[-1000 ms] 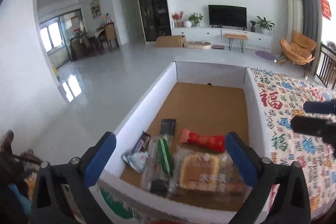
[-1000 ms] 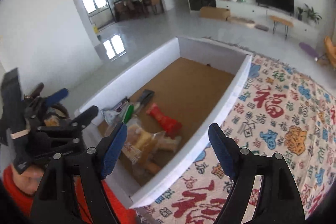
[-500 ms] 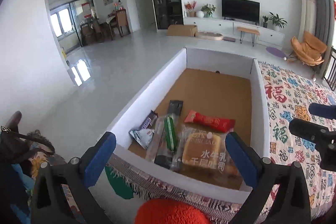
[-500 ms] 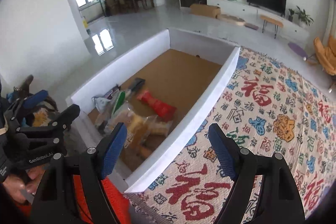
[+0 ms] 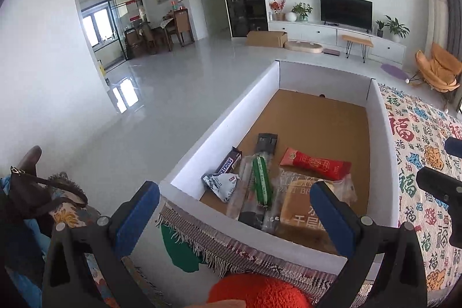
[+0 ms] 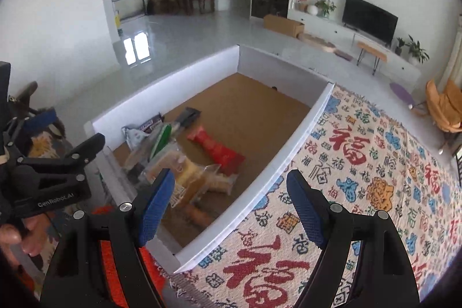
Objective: Organize snacks
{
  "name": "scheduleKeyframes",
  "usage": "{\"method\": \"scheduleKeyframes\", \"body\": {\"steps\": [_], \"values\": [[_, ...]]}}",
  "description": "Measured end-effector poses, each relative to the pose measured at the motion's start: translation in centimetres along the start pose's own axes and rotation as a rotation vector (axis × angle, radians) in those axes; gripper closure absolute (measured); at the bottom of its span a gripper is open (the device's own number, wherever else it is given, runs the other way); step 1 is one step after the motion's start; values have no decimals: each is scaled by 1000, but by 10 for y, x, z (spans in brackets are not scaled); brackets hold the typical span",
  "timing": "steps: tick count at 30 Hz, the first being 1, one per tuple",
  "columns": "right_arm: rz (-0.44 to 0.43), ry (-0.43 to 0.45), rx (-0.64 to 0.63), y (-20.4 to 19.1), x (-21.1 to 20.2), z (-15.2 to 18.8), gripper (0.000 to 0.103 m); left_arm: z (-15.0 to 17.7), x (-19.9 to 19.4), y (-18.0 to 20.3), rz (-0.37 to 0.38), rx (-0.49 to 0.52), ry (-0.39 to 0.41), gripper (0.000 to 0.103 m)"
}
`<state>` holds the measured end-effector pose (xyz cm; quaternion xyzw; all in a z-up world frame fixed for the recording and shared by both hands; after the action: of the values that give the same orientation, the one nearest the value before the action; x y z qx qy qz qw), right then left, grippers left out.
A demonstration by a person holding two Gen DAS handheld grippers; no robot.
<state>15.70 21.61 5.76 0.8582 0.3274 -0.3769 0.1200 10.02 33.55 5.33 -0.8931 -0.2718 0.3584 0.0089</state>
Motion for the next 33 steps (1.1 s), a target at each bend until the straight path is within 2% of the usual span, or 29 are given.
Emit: {"method": "scheduleKeyframes", "body": {"steps": [6, 9, 11, 13, 16, 17, 21, 27, 33], "values": [[13, 11, 22, 0, -4, 1, 20, -1, -6, -5, 8, -24, 4, 0], [34, 72, 44, 1, -15, -3, 20, -2, -11, -7, 13, -37, 14, 0], [42, 166, 79, 3, -32, -8, 20, -3, -17, -7, 16, -35, 29, 0], [25, 213, 122, 5, -39, -10, 20, -6, -22, -7, 22, -30, 45, 0], [-99, 132, 164, 0, -24, -10, 18, -11, -30, -6, 57, -34, 55, 0], [-106, 128, 171, -2, -22, -10, 18, -13, -32, -6, 76, -41, 54, 0], [-13, 164, 165, -2, -30, -10, 18, -18, -34, -8, 98, -54, 52, 0], [-4, 115, 248, 11, -31, 1, 18, -14, -31, -4, 101, -42, 14, 0], [8, 63, 250, 7, -28, 7, 18, -6, -24, 1, 122, -38, -44, 0]]}}
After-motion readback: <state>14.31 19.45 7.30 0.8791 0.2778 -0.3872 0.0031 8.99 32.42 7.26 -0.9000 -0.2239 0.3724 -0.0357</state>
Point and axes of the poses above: each gripper's, at about its wrist camera, not at the fingertips, and x roughly the way its jaws point, y to its right, z to its underside, the point moved 6 cm from there along x, roughly the way its jaws point, and after that the axes turned 6 degrees about -z, right-handed, at the moved point
